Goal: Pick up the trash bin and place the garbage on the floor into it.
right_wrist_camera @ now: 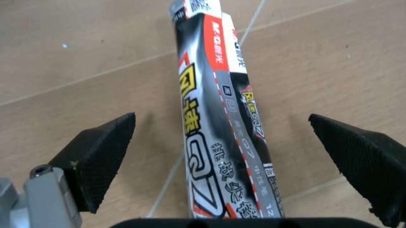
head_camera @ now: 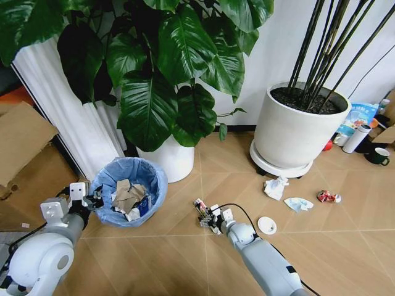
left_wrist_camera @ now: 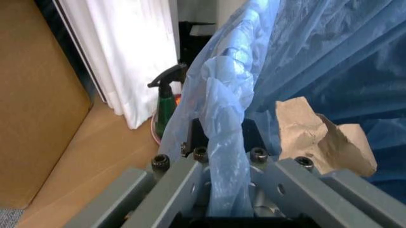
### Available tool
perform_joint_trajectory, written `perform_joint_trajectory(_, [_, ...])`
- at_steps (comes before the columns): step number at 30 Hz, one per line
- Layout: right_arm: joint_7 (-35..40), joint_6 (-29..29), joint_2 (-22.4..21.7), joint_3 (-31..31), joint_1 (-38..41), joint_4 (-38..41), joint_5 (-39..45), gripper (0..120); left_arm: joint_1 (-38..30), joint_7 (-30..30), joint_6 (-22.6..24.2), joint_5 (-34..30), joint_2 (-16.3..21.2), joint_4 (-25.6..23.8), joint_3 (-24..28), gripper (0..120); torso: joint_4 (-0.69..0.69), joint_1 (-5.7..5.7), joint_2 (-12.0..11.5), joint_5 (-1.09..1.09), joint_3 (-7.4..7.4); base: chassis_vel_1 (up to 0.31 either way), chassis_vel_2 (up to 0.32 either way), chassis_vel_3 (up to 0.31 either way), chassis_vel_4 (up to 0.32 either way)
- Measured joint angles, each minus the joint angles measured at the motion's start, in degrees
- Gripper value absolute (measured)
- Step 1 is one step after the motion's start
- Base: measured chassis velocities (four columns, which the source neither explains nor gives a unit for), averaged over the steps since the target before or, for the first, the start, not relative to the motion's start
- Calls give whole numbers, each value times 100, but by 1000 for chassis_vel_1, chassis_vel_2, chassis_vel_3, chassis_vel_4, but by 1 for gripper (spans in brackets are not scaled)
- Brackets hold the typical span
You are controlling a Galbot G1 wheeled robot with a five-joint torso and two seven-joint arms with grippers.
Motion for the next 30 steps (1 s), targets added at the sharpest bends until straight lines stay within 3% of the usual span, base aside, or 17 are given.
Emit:
perform_joint_trajectory(6, [-87,27,110,50,99,-259,-31,93,15,-13,-4,-3,-3,-29,-5,0,0,0,0,0,0,0,0,0,0])
perform_joint_trajectory(11, [-154,82,275,117,216,-597,-105,70,9,-21,-7,-17,1,-30,-19,0,0,0,0,0,0,0,0,0,0])
perform_joint_trajectory(20, [-165,121,368,213,246,-757,-201,43,-41,-41,-7,-78,46,-25,-16,0,-2,0,1,-2,-1,0,0,0,0])
perform_joint_trajectory(23, [-158,136,389,254,242,-796,-266,26,-51,-44,-7,-86,46,-12,0,0,-1,0,2,-2,-1,0,0,0,0])
perform_joint_trajectory(30, [-69,137,367,325,130,-667,-266,6,-51,-45,-2,-88,45,-6,10,0,2,0,1,1,0,0,0,0,0])
